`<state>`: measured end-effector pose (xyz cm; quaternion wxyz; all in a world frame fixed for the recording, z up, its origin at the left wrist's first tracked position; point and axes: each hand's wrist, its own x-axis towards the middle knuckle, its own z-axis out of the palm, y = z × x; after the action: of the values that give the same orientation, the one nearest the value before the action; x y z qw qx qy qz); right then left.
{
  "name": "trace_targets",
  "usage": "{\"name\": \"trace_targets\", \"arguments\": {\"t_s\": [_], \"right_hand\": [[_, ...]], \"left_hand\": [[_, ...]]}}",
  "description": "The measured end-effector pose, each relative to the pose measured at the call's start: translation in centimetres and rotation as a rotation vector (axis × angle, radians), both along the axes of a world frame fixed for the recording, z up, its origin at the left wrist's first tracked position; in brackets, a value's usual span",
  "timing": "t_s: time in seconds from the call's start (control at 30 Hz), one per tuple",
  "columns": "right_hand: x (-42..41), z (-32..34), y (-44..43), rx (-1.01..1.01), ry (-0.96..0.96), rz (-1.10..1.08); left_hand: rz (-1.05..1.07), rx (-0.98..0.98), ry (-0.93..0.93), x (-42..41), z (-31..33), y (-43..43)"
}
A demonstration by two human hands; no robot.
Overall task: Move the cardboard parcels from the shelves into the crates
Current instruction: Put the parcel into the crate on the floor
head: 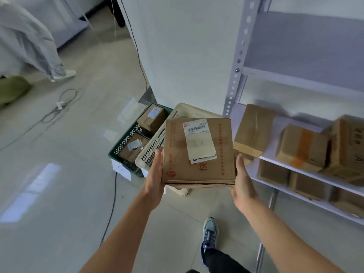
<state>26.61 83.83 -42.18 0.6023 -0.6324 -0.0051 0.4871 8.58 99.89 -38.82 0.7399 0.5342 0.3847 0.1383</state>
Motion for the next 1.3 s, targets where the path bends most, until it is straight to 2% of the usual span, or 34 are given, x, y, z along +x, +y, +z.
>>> {"name": "trace_targets", "arguments": {"t_s": [0.17,0.37,0.53,0.67,0.83,1.0,1.13,1.3], "right_hand": [[-1.6,-1.4,6.6,-0.074,0.06,0.033],[-2.3,-5.3,14.5,-0.138,0.09,-0.049],[-2.7,-10.4,22.3,-0.194,0.121,-0.09],[-2.0,-16.1,27.9,-0.225,0.175,-0.17],[1.1,-24.1,33.3,-0.224,0.22,-0.277],[6.8,-34.1,37.3,-0.255,0.21,-0.285],[11.2,-42.0,39.6,-0.241,0.227,-0.275],[15.3,-48.5,42.4,-0.199,0.201,-0.259]], "left_hand": [[-0.013,-0.027,0.064,-0.9,-1.7,7.1],[-0.07,-0.135,0.17,-0.4,-5.7,16.4],[-0.078,-0.199,0.225,1.5,-12.0,26.7],[-0.207,-0.212,0.295,4.2,-17.9,33.6],[-0.276,-0.232,0.464,9.3,-26.0,40.1],[-0.306,-0.075,0.617,17.3,-32.7,43.8],[-0.362,0.053,0.654,22.4,-39.1,45.9],[-0.382,0.207,0.703,26.7,-45.8,47.7]]}}
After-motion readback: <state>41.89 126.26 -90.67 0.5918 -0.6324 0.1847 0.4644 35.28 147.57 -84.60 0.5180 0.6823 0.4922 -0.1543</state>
